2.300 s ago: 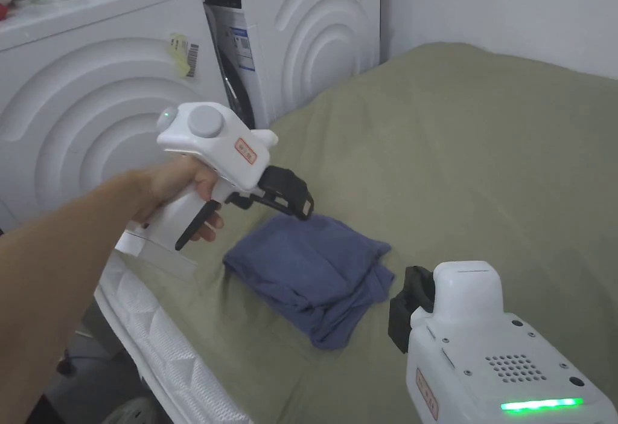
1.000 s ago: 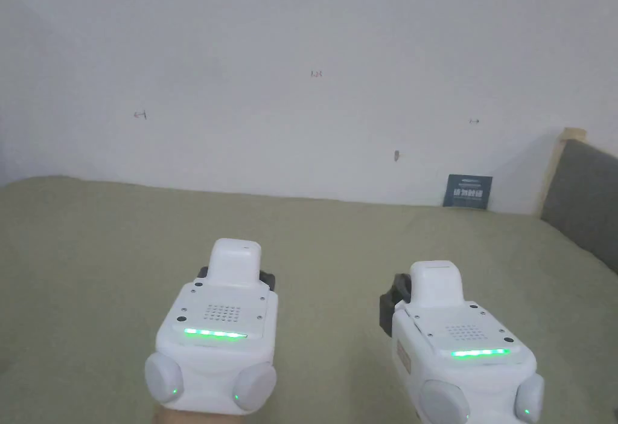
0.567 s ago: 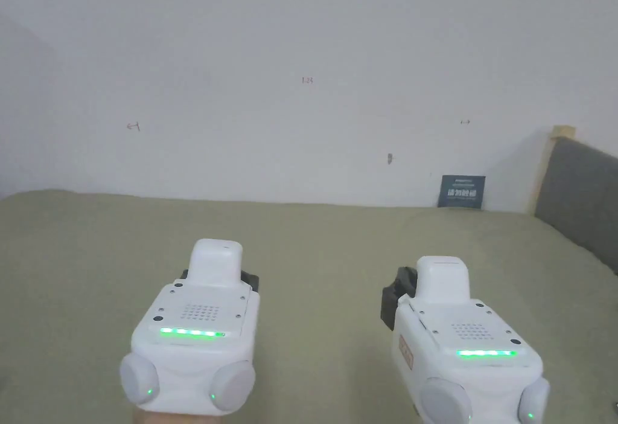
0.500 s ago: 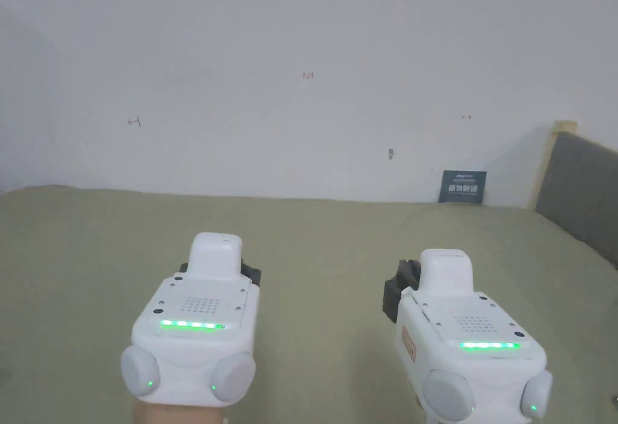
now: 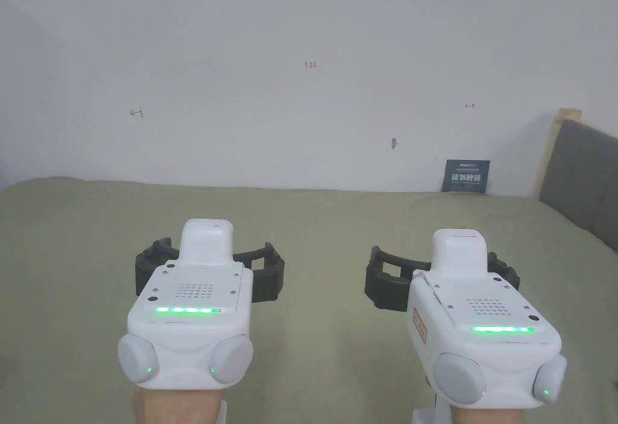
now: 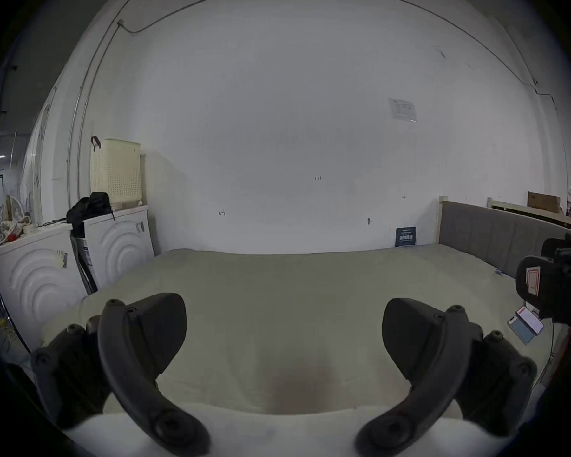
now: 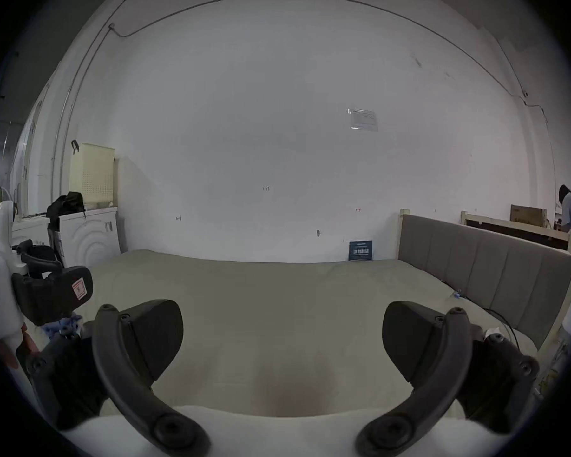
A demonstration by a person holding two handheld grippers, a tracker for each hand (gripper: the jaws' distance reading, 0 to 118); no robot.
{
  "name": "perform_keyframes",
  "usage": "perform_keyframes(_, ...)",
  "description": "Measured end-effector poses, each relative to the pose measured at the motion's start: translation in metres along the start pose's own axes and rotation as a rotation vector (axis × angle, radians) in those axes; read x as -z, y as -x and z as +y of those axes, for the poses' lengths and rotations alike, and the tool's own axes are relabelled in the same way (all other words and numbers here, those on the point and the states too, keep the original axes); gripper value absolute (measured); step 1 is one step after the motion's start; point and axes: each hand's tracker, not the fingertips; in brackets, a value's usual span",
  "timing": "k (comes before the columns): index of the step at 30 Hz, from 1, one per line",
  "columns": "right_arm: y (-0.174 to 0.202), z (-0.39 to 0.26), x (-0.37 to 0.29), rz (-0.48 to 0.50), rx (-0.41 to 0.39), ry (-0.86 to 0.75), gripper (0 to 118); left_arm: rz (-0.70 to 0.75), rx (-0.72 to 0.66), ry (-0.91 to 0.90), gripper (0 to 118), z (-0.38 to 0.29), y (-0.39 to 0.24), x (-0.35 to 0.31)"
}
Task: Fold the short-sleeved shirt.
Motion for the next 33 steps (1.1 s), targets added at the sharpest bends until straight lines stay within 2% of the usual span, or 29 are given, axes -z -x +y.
perform_keyframes(15, 0.006, 0.002, -0.003, 0.011, -0.031, -0.017, 118, -0.007, -0.008, -0.01, 118, 0.003, -0.001, -0.005)
perform_keyframes(18, 0.014, 0.006, 0.003, -0.086, -0.104, 0.062, 118, -0.017, -0.015, 0.0, 118, 0.004, 0.0, -0.004)
perform_keyframes(20, 0.013, 0.009, 0.002, -0.047, -0.098, 0.059, 118, -0.017, -0.011, 0.003, 118, 0.005, -0.001, -0.005)
perform_keyframes(22, 0.008, 0.011, -0.006, 0.05, -0.046, 0.009, 118, -0.019, -0.014, 0.006, 118, 0.005, 0.0, -0.005)
perform_keyframes(23, 0.008, 0.013, -0.008, 0.06, -0.031, 0.004, 118, -0.018, -0.014, 0.004, 118, 0.006, 0.0, -0.006)
perform_keyframes(26, 0.015, 0.017, -0.012, 0.026, -0.045, 0.021, 118, -0.019, -0.015, 0.012, 118, 0.008, 0.001, -0.006)
perform_keyframes(29, 0.023, 0.017, -0.008, -0.01, -0.112, 0.101, 118, -0.028, -0.02, 0.014, 118, 0.011, 0.002, -0.008)
perform_keyframes(31, 0.025, 0.01, -0.009, 0.0, -0.128, 0.041, 118, -0.026, -0.019, 0.015, 118, 0.013, 0.002, -0.009)
perform_keyframes(33, 0.026, 0.005, -0.011, -0.029, -0.104, -0.018, 118, -0.03, -0.024, 0.022, 118, 0.014, 0.004, -0.008)
